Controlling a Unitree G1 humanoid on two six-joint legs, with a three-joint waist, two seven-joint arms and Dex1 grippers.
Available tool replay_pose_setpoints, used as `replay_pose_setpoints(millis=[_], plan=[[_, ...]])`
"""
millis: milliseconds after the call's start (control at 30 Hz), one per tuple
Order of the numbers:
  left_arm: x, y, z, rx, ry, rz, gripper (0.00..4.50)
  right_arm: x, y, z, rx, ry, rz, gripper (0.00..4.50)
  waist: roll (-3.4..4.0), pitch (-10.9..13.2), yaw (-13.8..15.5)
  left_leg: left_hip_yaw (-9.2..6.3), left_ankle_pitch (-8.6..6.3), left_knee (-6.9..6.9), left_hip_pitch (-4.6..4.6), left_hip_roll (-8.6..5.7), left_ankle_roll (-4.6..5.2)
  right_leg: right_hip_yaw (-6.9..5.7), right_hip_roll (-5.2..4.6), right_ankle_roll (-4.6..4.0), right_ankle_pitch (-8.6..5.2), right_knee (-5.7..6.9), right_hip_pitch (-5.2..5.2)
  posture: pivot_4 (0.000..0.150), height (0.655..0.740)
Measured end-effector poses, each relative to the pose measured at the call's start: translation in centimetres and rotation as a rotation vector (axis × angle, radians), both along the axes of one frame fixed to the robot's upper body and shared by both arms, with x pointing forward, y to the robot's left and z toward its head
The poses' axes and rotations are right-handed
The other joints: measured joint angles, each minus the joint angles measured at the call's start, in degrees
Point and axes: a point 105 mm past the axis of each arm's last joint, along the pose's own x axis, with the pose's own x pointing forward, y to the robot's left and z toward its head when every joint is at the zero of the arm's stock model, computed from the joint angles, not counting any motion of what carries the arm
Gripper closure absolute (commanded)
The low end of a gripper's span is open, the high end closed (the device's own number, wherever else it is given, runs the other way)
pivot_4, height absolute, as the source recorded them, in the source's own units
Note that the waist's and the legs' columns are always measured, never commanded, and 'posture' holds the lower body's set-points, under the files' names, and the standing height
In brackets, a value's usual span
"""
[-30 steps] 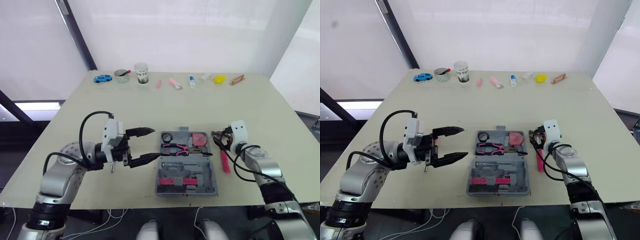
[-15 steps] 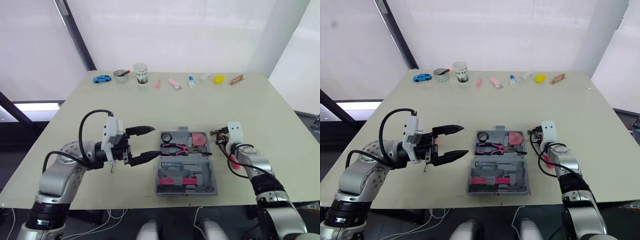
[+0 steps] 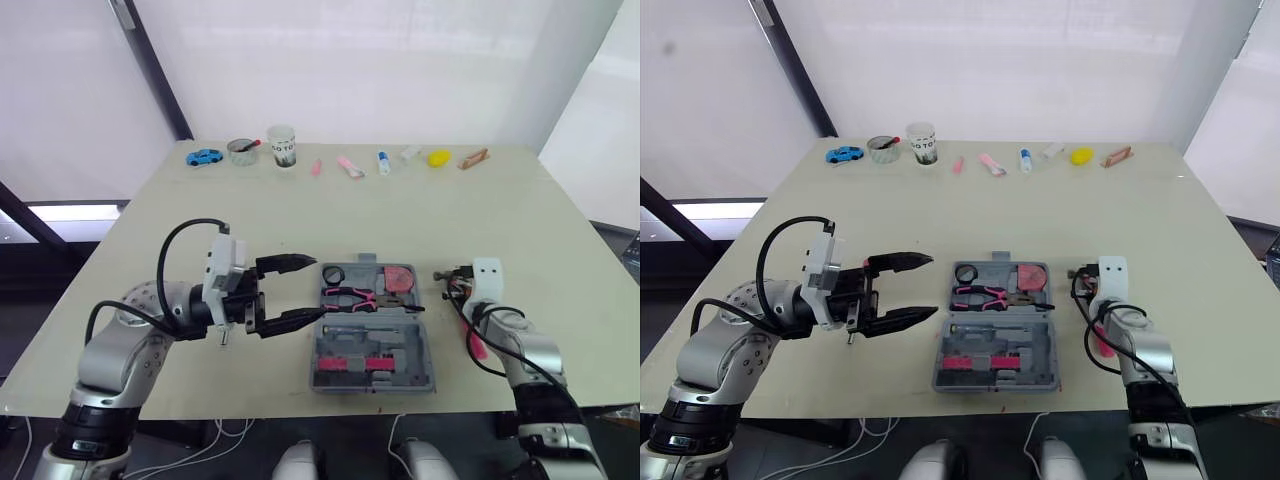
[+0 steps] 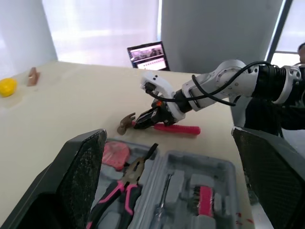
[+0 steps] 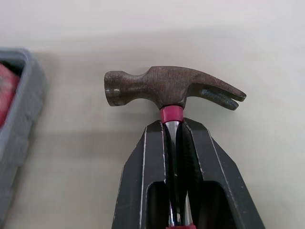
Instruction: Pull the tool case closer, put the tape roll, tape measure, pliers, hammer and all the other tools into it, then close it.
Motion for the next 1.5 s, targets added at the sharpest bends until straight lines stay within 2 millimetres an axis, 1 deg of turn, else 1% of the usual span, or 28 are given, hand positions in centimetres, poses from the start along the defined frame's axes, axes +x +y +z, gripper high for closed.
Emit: replay_pose_setpoints(millis=[133, 200, 233, 333, 533, 567, 633, 667, 800, 833, 933, 1000, 1033, 1100, 1233, 1267, 1333, 1367, 1400, 1433, 1500], plan=[[-0.4, -0.6, -0.2, 0.011, 0.013, -0.060, 0.00, -2.3, 0.3, -0.2, 0.013, 0.021, -0.036, 4.47, 0.00, 0.00, -0.01, 0.00, 0.00, 0.03, 0.01, 0.00, 0.00, 0.01, 0.00, 0.00, 0.00, 0.01, 0.01, 0.150, 0.7400], [-0.6, -0.8, -0.2, 0.016, 0.017, -0.080, 0.00, -3.0, 0.6, -0.4, 0.011, 0.028, -0.033, 4.47, 0.00, 0.00, -0.02, 0.01, 0.00, 0.04, 0.02, 0.00, 0.00, 0.02, 0.00, 0.00, 0.00, 0.01, 0.01, 0.150, 0.7400], [-0.6, -1.0, 0.0, 0.020, 0.013, -0.095, 0.00, -3.9, 1.0, -0.9, 0.020, 0.047, -0.039, 4.47, 0.00, 0.00, -0.09, 0.01, 0.00, 0.04, 0.03, 0.00, 0.00, 0.03, 0.00, 0.00, 0.00, 0.01, 0.01, 0.150, 0.7400], [-0.6, -1.1, 0.1, 0.023, 0.008, -0.109, 0.00, -4.4, 1.5, -1.0, 0.037, 0.047, -0.052, 4.47, 0.00, 0.00, -0.14, -0.01, 0.00, 0.03, 0.03, 0.00, 0.00, 0.03, 0.01, -0.01, 0.00, 0.01, 0.00, 0.150, 0.7400], [-0.8, -1.1, 0.1, 0.028, 0.009, -0.124, 0.00, -4.6, 2.4, -1.0, 0.046, 0.047, -0.039, 4.47, 0.00, 0.00, -0.16, -0.01, 0.00, 0.03, 0.02, 0.00, 0.00, 0.03, 0.01, -0.01, -0.01, 0.00, 0.01, 0.150, 0.7400], [-0.8, -1.1, 0.1, 0.029, 0.009, -0.129, 0.00, -4.7, 2.5, -1.1, 0.043, 0.049, -0.030, 3.54, 0.00, 0.00, -0.16, -0.01, 0.00, 0.03, 0.02, 0.00, 0.00, 0.03, 0.02, -0.01, -0.01, 0.00, 0.00, 0.150, 0.7400], [-0.8, -1.0, 0.1, 0.030, 0.010, -0.128, 0.00, -4.8, 2.7, -1.2, 0.040, 0.048, -0.010, 2.85, 0.00, 0.00, -0.14, -0.02, 0.00, 0.03, 0.03, 0.00, 0.00, 0.02, 0.01, -0.01, -0.01, 0.00, 0.01, 0.150, 0.7400], [-0.8, -1.0, 0.1, 0.030, 0.010, -0.128, 0.00, -4.8, 2.8, -1.1, 0.033, 0.044, 0.006, 2.39, 0.00, 0.00, -0.14, -0.02, 0.00, 0.03, 0.03, 0.00, 0.00, 0.03, 0.01, -0.01, -0.01, 0.00, 0.01, 0.150, 0.7400], [-0.8, -1.0, -0.1, 0.031, 0.016, -0.124, 0.00, -5.2, 2.2, -0.8, 0.011, 0.033, 0.041, 0.23, 0.00, 0.00, -0.06, -0.01, 0.00, 0.03, 0.02, 0.00, 0.00, 0.03, 0.01, -0.01, -0.01, -0.01, 0.01, 0.150, 0.7400], [-0.9, -0.9, -0.2, 0.031, 0.020, -0.122, 0.00, -5.4, 1.9, -0.5, 0.006, 0.032, 0.053, 0.02, 0.00, 0.00, -0.02, -0.01, 0.00, 0.03, 0.02, 0.00, 0.00, 0.03, 0.01, -0.01, -0.01, -0.02, 0.01, 0.150, 0.7400], [-0.9, -0.7, -0.3, 0.038, 0.028, -0.110, 0.00, -6.4, 0.5, 0.1, -0.031, 0.040, 0.116, 0.02, 0.00, 0.00, 0.10, -0.01, 0.00, 0.03, 0.00, -0.01, 0.00, 0.02, 0.00, -0.01, -0.01, -0.05, 0.01, 0.150, 0.7400], [-0.9, -0.3, -0.4, 0.049, 0.035, -0.100, 0.00, -7.1, -0.8, 0.7, -0.062, 0.050, 0.158, 0.02, 0.00, 0.01, 0.11, 0.01, 0.00, 0.02, 0.01, -0.01, 0.00, 0.04, 0.00, -0.01, -0.01, -0.05, 0.01, 0.150, 0.7400], [-1.0, 0.0, -0.3, 0.053, 0.033, -0.090, 0.00, -7.5, -1.7, 1.4, -0.080, 0.055, 0.209, 0.02, 0.00, 0.01, 0.13, 0.00, 0.00, 0.03, 0.01, -0.01, 0.00, 0.03, 0.00, -0.01, -0.01, -0.05, 0.02, 0.150, 0.7400], [-1.0, 0.4, -0.3, 0.061, 0.032, -0.074, 0.00, -8.1, -2.6, 2.7, -0.126, 0.055, 0.305, 0.02, -0.01, 0.01, 0.08, 0.00, 0.00, 0.03, 0.06, -0.01, 0.01, 0.04, 0.01, -0.05, -0.04, -0.04, 0.02, 0.150, 0.7400], [-1.0, 0.6, -0.3, 0.061, 0.033, -0.071, 0.00, -8.7, -3.1, 4.5, -0.205, 0.033, 0.520, 0.02, -0.03, 0.02, 0.08, -0.05, 0.00, 0.03, 0.07, 0.00, 0.01, 0.01, 0.04, -0.07, -0.07, -0.04, 0.04, 0.150, 0.7400], [-1.0, 0.6, -0.4, 0.061, 0.034, -0.071, 0.00, -8.7, -3.1, 5.1, -0.219, 0.005, 0.631, 0.02, -0.03, 0.02, 0.12, -0.03, 0.00, 0.05, 0.07, -0.01, 0.01, 0.03, 0.05, -0.04, -0.06, -0.05, 0.05, 0.150, 0.7400], [-1.1, 0.7, -0.5, 0.061, 0.035, -0.068, 0.00, -8.5, -3.0, 5.7, -0.220, -0.025, 0.706, 0.02, -0.06, 0.03, 0.03, -0.04, 0.00, 0.06, 0.08, -0.01, 0.01, 0.03, 0.05, -0.03, -0.04, -0.06, 0.07, 0.150, 0.7400], [-1.1, 0.7, -0.6, 0.059, 0.038, -0.067, 0.00, -7.9, -3.1, 6.2, -0.229, -0.044, 0.782, 0.02, -0.03, 0.06, -0.15, 0.07, 0.00, 0.07, 0.08, -0.01, 0.01, 0.14, 0.04, -0.01, -0.03, -0.09, 0.06, 0.150, 0.7400], [-1.2, 0.7, -0.7, 0.058, 0.035, -0.067, 0.00, -7.5, -3.4, 6.7, -0.246, -0.063, 0.815, 0.02, -0.03, 0.07, -0.12, 0.07, 0.00, 0.08, 0.08, -0.01, 0.02, 0.15, 0.04, -0.01, -0.02, -0.10, 0.06, 0.150, 0.7400], [-1.2, 0.8, -0.8, 0.057, 0.036, -0.064, 0.00, -6.8, -3.8, 7.3, -0.296, -0.079, 0.881, 0.02, -0.04, 0.07, -0.03, 0.08, 0.00, 0.11, 0.08, -0.01, 0.02, 0.15, 0.04, -0.01, -0.02, -0.10, 0.06, 0.150, 0.7400], [-1.3, 0.9, -0.9, 0.056, 0.041, -0.061, 0.00, -6.4, -4.1, 7.6, -0.349, -0.088, 0.944, 0.02, -0.06, 0.07, 0.10, 0.03, 0.00, 0.10, 0.08, -0.01, 0.02, 0.10, 0.05, -0.01, -0.01, -0.09, 0.06, 0.150, 0.7400]])
